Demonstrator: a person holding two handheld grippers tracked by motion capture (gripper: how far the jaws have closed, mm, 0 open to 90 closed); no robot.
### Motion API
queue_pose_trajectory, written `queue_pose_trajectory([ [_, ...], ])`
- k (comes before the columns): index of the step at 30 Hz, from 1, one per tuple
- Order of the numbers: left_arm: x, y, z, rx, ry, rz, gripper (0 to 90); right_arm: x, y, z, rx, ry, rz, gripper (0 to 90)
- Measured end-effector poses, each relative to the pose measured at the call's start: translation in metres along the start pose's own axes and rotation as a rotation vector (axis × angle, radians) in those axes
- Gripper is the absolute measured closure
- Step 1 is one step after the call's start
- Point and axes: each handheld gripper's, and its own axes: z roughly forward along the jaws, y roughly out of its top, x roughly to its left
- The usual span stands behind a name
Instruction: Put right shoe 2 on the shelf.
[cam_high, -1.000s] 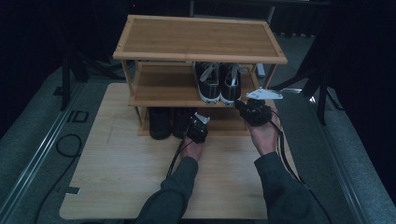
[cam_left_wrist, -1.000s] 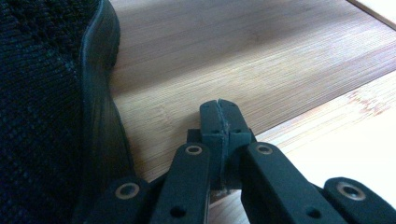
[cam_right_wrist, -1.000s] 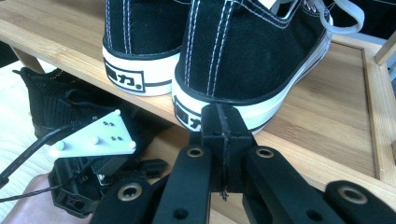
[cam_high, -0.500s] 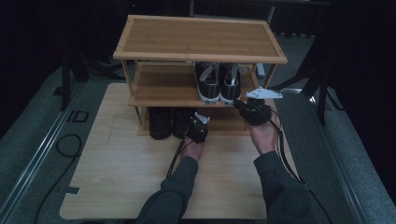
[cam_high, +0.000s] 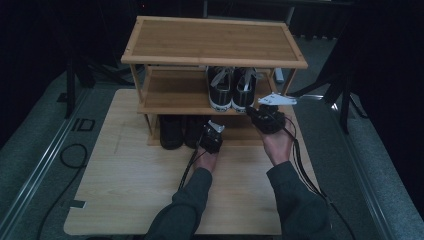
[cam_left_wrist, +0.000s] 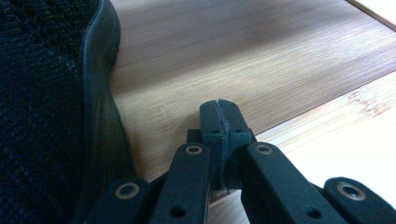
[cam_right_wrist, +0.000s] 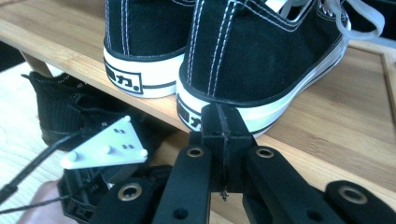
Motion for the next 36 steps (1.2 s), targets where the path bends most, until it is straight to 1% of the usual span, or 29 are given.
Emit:
queue_pose_trajectory([
  [1,0.000,0.000,0.000,0.002,0.001,0.004,90.0,-0.003,-0.002,0.000,-0.008,0.016,-0.006,90.0],
  [3,0.000,0.000,0.000,0.002,0.001,0.004,90.0,-0.005,-0.002,0.001,-0.014,0.029,0.006,90.0],
  [5,0.000,0.000,0.000,-0.001,0.001,0.000,90.0,-0.003,-0.002,0.001,-0.018,0.017,-0.007,90.0],
  [7,0.000,0.000,0.000,0.003,0.001,0.005,90.0,-0.004,-0.002,0.001,-0.012,0.021,-0.013,89.4],
  [8,0.000,0.000,-0.001,0.006,0.002,0.008,90.0,-0.005,-0.003,0.000,-0.013,0.038,-0.013,85.2],
  [9,0.000,0.000,0.000,-0.001,-0.001,-0.003,90.0,-0.006,-0.004,0.000,-0.015,0.057,-0.016,83.4],
  [12,0.001,0.000,0.000,-0.001,-0.005,-0.007,90.0,-0.005,-0.006,-0.002,-0.013,0.033,-0.028,81.2],
  [13,0.001,0.000,0.000,-0.001,-0.006,-0.008,90.0,-0.006,-0.007,-0.003,-0.016,0.038,-0.022,80.5],
  [15,0.001,0.000,0.000,-0.001,-0.007,-0.009,89.9,-0.008,-0.008,-0.006,-0.022,0.031,-0.021,79.0],
  [16,0.001,0.000,0.001,-0.009,-0.004,-0.021,89.9,-0.009,-0.009,-0.008,-0.027,0.027,-0.016,77.9],
  [17,0.002,0.000,0.000,-0.003,-0.006,-0.015,89.9,-0.010,-0.010,-0.010,-0.029,0.022,-0.013,77.5],
  [18,0.002,0.000,0.000,-0.004,-0.006,-0.018,89.9,-0.011,-0.011,-0.011,-0.027,0.019,-0.010,76.8],
  [23,0.000,0.000,0.001,-0.011,-0.001,-0.021,89.8,-0.017,-0.018,-0.017,-0.007,0.015,0.004,73.9],
  [28,0.000,0.000,0.000,-0.011,0.003,-0.019,89.7,-0.022,-0.028,-0.021,0.002,0.016,0.021,72.1],
  [29,0.000,0.000,0.000,-0.011,0.003,-0.019,89.7,-0.022,-0.031,-0.021,0.016,0.015,0.029,71.7],
  [36,0.000,0.000,0.001,-0.013,0.006,-0.017,89.7,-0.026,-0.046,-0.016,0.058,0.026,0.050,70.8],
])
